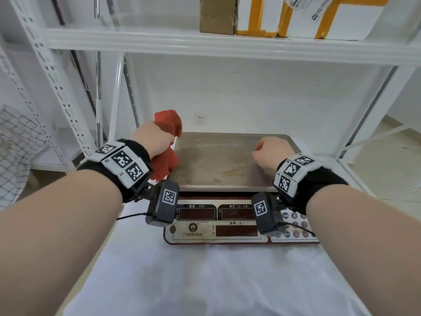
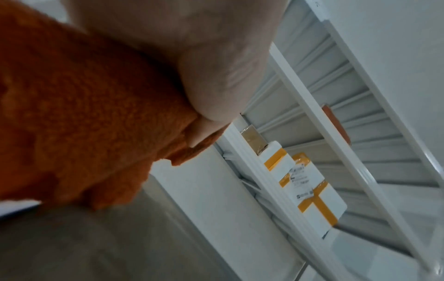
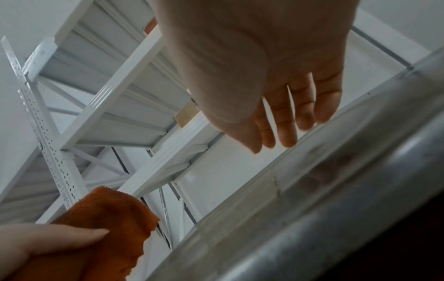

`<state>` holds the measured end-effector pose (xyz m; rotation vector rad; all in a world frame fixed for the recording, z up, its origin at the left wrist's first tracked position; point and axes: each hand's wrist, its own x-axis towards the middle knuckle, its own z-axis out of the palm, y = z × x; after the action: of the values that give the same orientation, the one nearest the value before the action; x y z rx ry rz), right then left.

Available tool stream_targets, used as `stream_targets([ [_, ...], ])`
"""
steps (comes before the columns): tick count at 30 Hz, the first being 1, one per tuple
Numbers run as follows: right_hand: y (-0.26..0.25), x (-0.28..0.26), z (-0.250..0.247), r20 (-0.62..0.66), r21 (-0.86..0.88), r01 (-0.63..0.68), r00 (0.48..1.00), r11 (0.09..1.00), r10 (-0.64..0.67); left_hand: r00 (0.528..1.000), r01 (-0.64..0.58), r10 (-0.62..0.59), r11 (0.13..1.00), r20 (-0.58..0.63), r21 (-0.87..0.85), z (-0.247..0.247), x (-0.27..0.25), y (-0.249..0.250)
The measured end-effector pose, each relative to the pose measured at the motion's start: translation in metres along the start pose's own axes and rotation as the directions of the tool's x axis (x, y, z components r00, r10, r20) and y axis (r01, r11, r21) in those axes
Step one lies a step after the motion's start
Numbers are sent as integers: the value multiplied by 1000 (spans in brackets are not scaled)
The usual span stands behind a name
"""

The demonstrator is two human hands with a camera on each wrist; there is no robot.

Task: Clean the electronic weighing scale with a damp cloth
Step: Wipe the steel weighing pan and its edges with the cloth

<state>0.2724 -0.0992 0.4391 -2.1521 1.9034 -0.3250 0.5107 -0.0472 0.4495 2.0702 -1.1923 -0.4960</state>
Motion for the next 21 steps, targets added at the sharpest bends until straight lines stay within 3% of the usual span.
stream_targets([
  [2, 0, 1, 6, 46, -53, -12, 999, 998, 15, 999, -36, 39, 977, -9, 212, 5, -1, -9],
  [4, 0, 1, 10, 54, -92, -13, 998, 996, 18, 999, -41, 37, 953, 19, 299, 11, -1, -18],
  [9, 3, -1, 11, 25, -154, 3, 1000, 988, 1, 993, -59, 16, 925, 115, 376, 28, -7, -28],
  [15, 7, -6, 7, 53, -159, 30, 998, 987, -22, 991, -91, 49, 931, 125, 354, 33, -20, -27],
  [21, 11, -15, -1, 90, -142, 56, 995, 988, -43, 983, -154, 80, 849, 164, 506, 36, -40, -14],
])
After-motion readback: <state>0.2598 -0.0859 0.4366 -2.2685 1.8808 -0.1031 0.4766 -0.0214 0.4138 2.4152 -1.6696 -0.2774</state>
